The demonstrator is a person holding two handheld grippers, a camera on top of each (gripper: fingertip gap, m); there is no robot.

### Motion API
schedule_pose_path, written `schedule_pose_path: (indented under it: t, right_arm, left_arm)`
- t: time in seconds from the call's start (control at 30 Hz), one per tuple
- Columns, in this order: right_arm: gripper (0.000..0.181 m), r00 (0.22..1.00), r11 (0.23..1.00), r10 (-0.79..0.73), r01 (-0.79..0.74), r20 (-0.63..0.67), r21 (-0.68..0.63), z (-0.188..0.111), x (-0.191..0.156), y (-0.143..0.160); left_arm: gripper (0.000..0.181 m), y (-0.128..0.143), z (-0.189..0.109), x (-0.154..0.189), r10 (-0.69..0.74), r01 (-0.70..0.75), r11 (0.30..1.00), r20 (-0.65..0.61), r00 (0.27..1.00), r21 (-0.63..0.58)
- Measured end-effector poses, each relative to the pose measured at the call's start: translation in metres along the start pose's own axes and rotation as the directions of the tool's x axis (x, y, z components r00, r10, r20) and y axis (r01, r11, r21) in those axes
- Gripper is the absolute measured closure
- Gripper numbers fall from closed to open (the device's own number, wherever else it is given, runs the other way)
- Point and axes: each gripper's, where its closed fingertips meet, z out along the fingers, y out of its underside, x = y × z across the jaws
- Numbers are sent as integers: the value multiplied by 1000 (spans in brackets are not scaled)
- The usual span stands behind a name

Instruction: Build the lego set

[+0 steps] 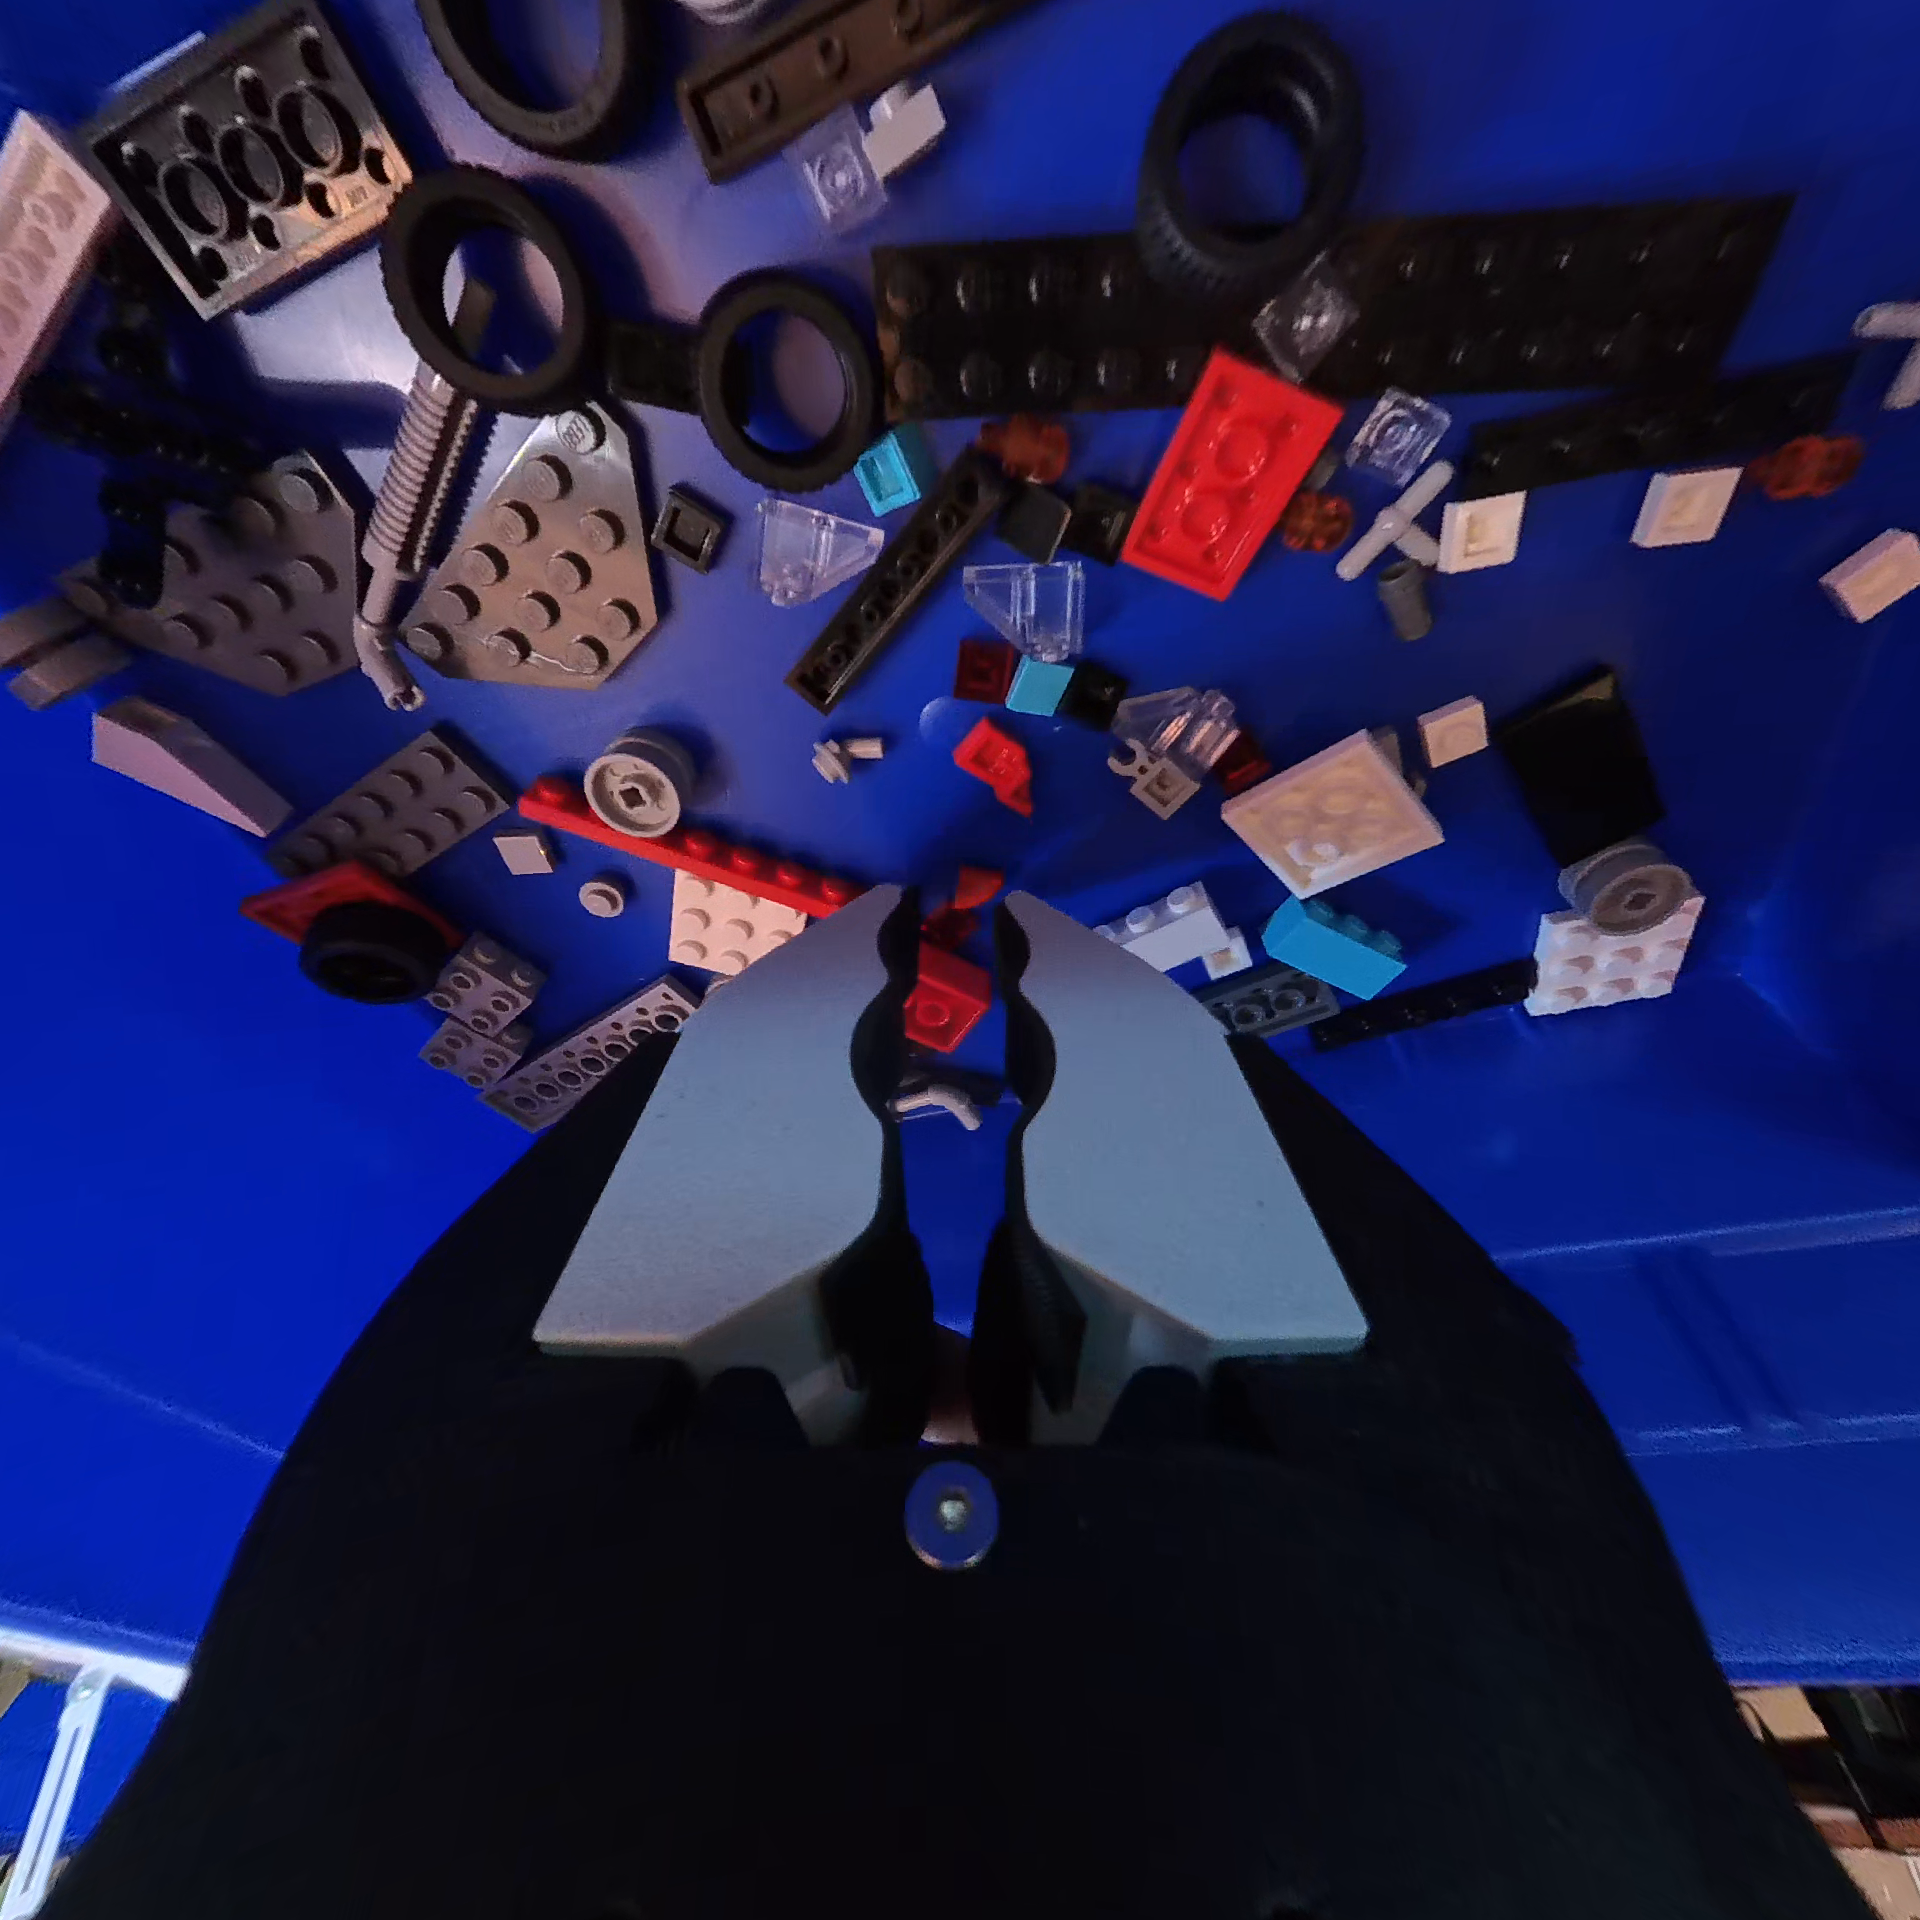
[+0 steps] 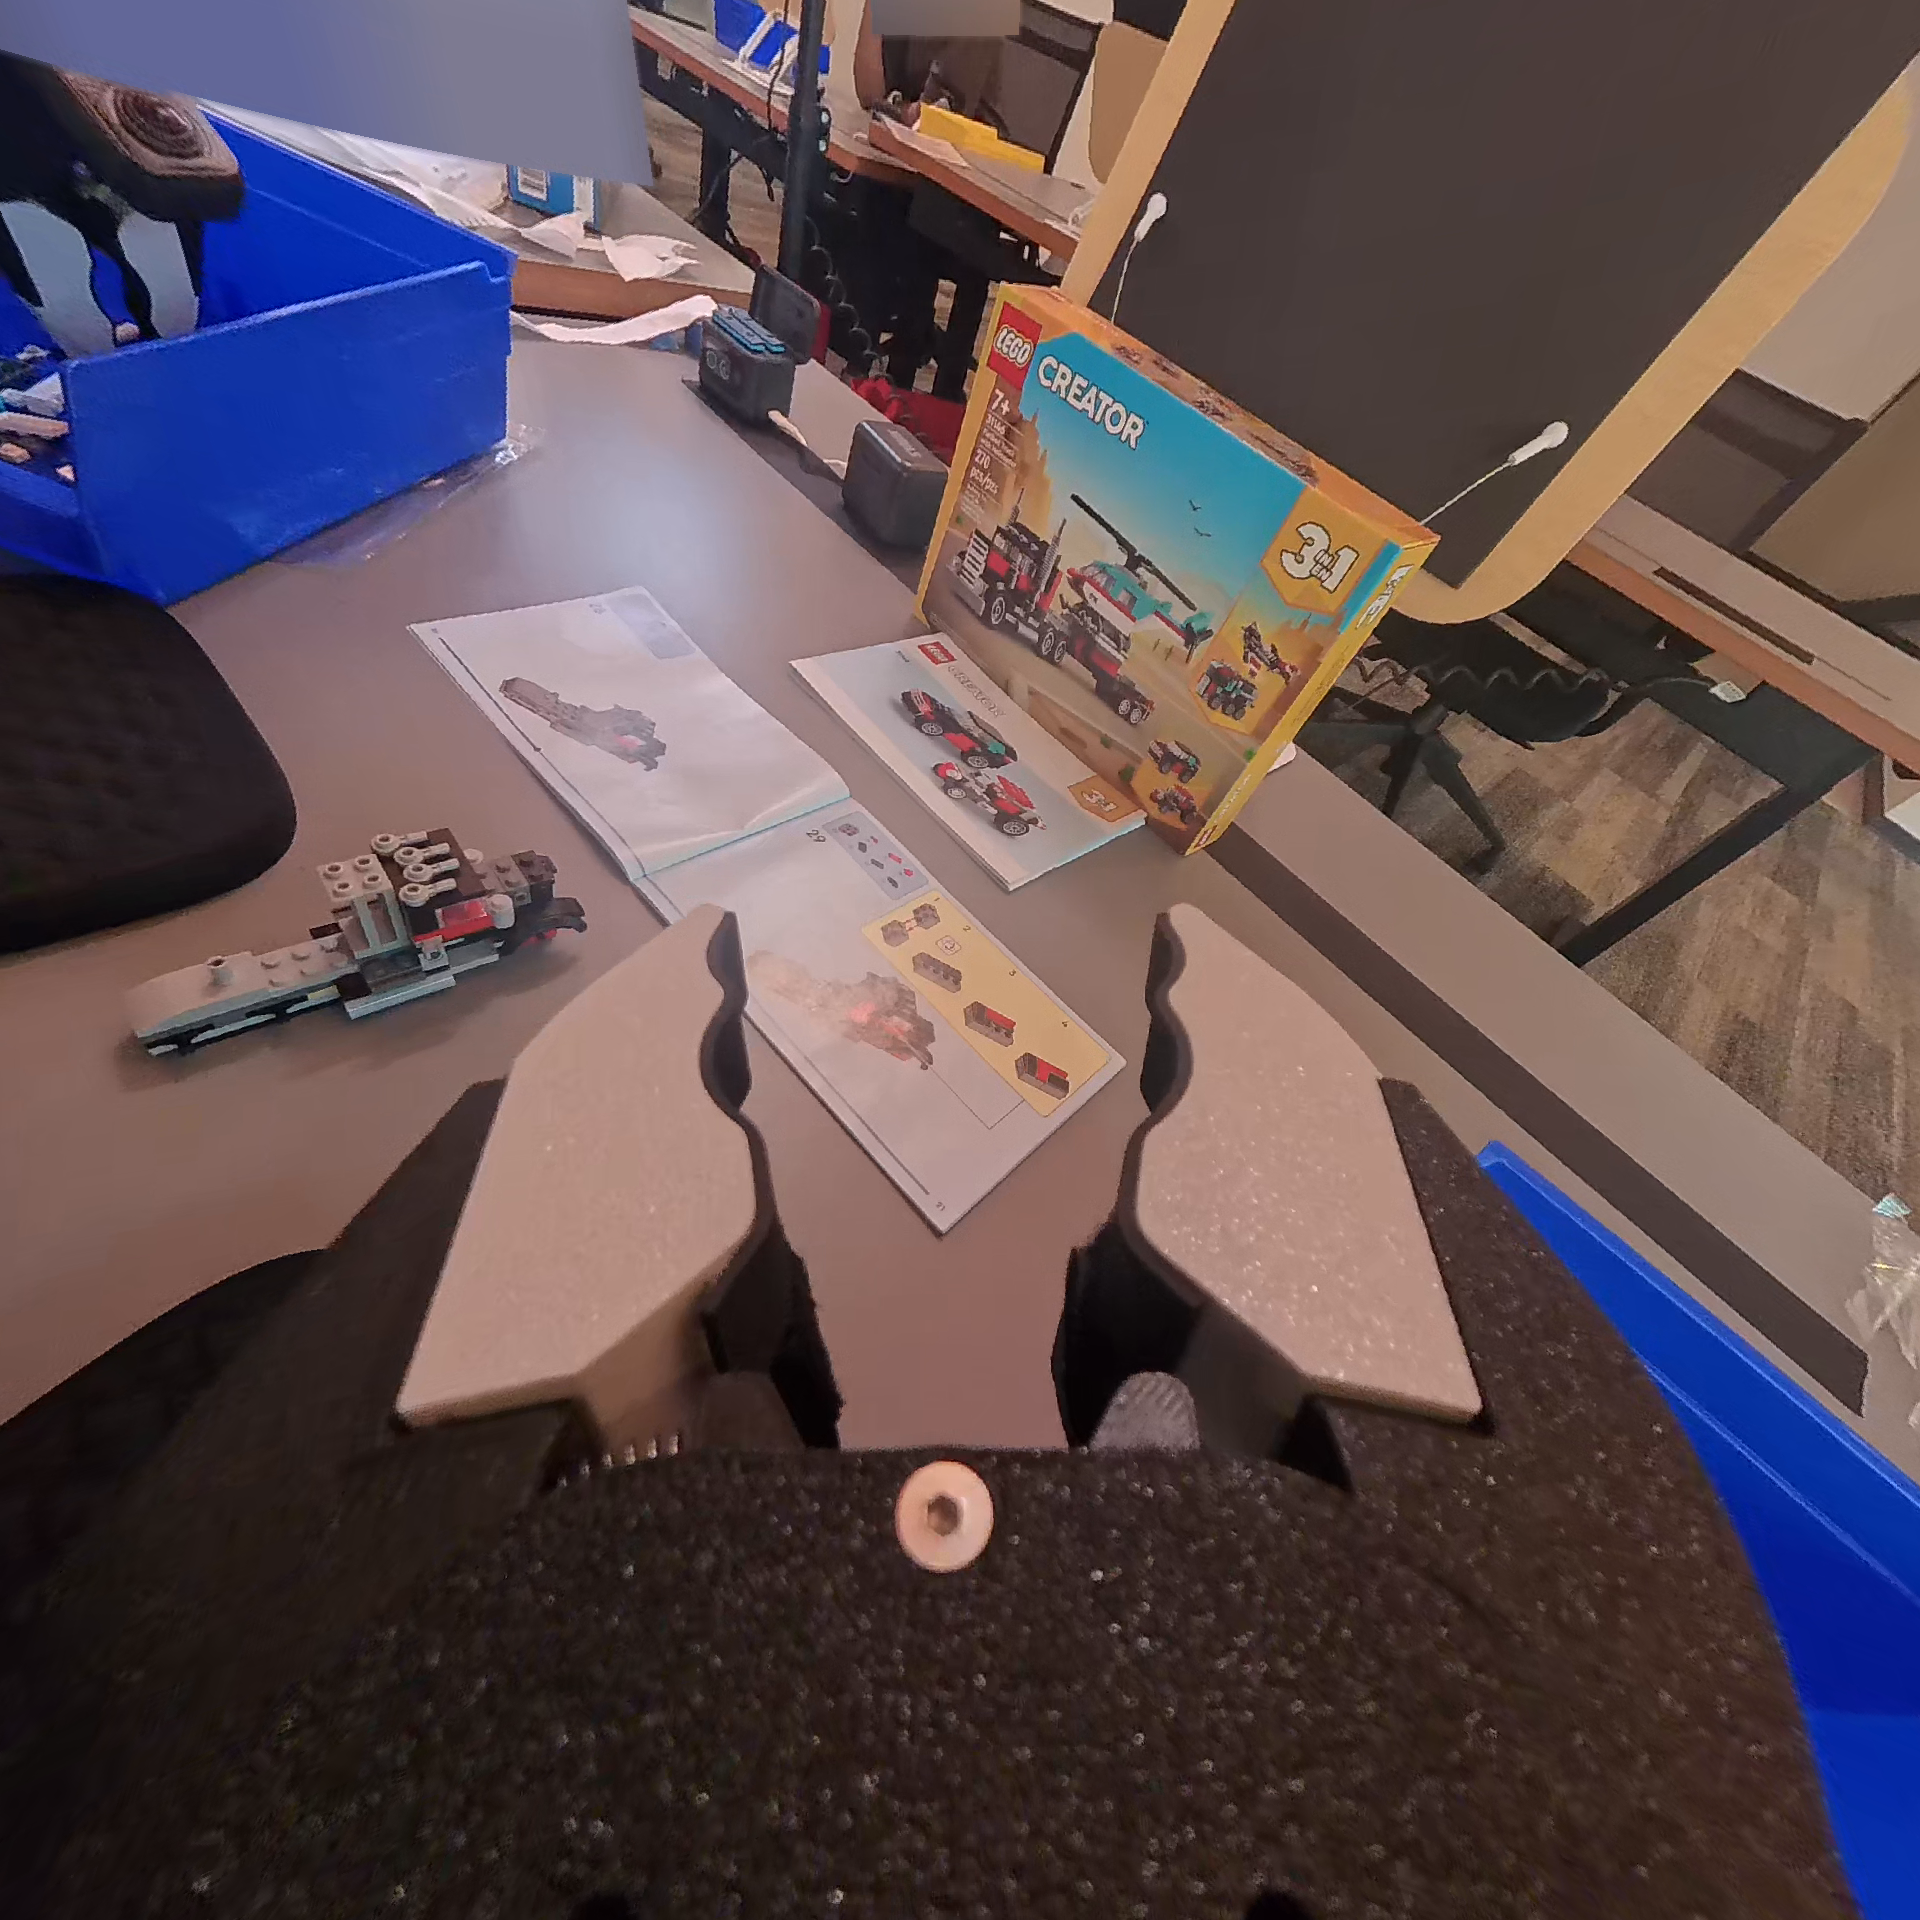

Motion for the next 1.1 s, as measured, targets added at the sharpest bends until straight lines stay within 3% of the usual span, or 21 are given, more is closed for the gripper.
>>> schedule_pose_path:
  t: [0.43, 0.67, 1.1]
  right_arm:
    - [105, 1000, 1000, 1, -1, 5, -25, 1, -2, 5]
    - [105, 1000, 998, -8, 8, -5, -56, -2, -2, 11]
    - [105, 1000, 997, -14, 15, 5, -78, -2, -5, 15]
  left_arm:
    - [177, -1, 4, 5, -36, 36, 999, -17, 999, 21]
    - [165, 1, 1, 5, -51, 51, 999, -19, 998, -3]
    - [166, 0, 3, 0, -61, 61, 998, -22, 998, 15]
